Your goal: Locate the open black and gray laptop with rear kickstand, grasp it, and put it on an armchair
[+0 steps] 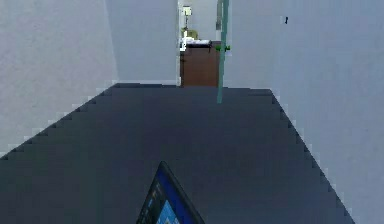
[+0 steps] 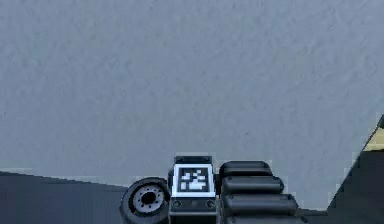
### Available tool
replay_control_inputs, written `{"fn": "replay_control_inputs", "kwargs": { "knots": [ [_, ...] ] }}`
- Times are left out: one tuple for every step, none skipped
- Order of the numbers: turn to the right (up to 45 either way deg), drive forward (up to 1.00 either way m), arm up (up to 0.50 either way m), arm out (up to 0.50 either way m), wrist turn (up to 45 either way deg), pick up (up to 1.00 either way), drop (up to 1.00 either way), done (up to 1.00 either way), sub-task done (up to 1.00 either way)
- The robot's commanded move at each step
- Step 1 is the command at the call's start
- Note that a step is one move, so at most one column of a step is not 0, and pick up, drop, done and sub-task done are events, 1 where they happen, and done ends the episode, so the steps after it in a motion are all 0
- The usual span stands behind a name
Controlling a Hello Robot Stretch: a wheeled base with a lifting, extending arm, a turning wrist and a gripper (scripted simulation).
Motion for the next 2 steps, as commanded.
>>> {"fn": "replay_control_inputs", "kwargs": {
  "knots": [
    [0.0, 1.0, 0.0, 0.0, 0.0, 0.0, 0.0, 0.0, 0.0],
    [0.0, 1.0, 0.0, 0.0, 0.0, 0.0, 0.0, 0.0, 0.0]
  ]
}}
